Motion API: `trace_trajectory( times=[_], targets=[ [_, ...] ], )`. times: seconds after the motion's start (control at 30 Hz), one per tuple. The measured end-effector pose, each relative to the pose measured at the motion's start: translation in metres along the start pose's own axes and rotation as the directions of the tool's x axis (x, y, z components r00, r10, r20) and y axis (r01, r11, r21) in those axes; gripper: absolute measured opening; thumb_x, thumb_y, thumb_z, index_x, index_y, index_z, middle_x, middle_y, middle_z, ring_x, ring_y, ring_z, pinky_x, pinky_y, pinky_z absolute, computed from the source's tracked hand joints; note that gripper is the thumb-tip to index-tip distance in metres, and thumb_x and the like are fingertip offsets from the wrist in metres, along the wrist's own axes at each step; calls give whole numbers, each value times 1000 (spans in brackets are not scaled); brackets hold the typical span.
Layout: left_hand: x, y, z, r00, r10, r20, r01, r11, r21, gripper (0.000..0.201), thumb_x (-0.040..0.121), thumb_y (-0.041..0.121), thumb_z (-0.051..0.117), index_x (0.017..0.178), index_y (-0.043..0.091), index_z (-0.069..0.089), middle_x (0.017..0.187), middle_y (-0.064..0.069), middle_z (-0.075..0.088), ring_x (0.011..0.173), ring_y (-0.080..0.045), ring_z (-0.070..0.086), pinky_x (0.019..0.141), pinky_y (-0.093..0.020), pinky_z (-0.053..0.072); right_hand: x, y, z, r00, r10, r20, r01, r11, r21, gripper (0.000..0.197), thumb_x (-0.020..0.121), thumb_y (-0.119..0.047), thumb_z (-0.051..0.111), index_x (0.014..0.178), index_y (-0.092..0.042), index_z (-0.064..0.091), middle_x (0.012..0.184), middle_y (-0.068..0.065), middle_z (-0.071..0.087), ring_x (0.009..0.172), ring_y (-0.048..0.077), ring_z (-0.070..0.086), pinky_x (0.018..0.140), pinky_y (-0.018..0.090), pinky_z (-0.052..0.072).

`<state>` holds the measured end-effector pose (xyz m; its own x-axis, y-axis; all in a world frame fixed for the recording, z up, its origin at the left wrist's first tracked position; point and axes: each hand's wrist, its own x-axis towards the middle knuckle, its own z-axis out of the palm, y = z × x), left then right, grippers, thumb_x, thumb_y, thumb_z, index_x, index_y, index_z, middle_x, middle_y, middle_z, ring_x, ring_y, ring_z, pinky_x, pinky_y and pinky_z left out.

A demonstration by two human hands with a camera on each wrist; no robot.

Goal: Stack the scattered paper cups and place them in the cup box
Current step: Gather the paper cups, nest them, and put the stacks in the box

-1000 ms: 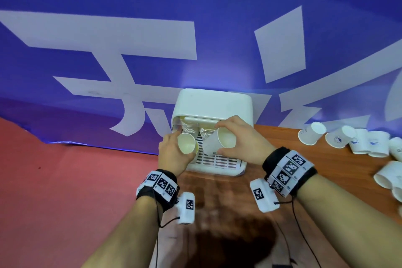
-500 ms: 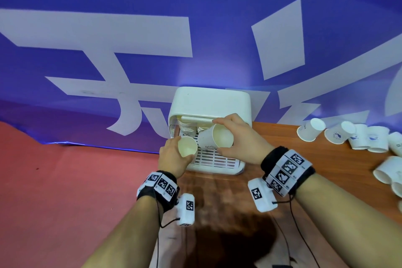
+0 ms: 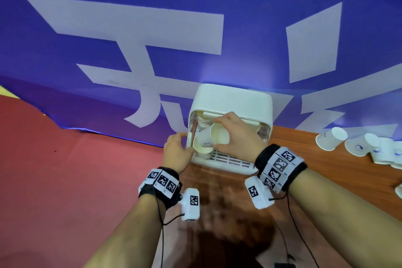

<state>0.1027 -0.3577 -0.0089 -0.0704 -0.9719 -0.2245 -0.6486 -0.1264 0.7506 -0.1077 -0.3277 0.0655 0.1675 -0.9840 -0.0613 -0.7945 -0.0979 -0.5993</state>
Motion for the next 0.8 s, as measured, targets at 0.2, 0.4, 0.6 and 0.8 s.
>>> trace_trajectory(
  times=[0.2,0.4,0.6,0.8],
  targets=[
    [-5,-13,-23,998,-11,-62,11,1000,-5,47,82,9,64,128,12,58,131,-11,52,120,-26,51,106,-39,39,14,-5,22,998,-10,65,21,985,-169,73,76,-41,75,142,-24,46,134,-2,46,121,21,50,97,41,47],
    [-5,-20,-28,995,0,-100,0,1000,-9,44,81,9,64,124,14,61,125,-8,55,114,-24,53,102,-34,41,25,-6,42,993,-16,114,44,966,-253,70,77,-36,75,140,-25,46,133,-1,47,125,22,45,96,44,47],
    [-3,-24,-28,994,-14,-110,9,999,-42,42,80,9,64,122,15,62,124,-5,56,113,-22,54,102,-38,44,35,-4,58,989,17,149,28,956,-292,69,80,-35,74,141,-28,42,133,-2,48,122,24,46,95,43,47],
    [-2,-30,-31,994,-33,-100,26,998,-64,39,83,9,62,121,17,62,125,-2,54,109,-16,52,100,-35,43,37,2,69,982,54,180,-1,960,-281,72,84,-33,73,146,-28,38,142,-3,46,128,25,45,102,37,41]
  ],
)
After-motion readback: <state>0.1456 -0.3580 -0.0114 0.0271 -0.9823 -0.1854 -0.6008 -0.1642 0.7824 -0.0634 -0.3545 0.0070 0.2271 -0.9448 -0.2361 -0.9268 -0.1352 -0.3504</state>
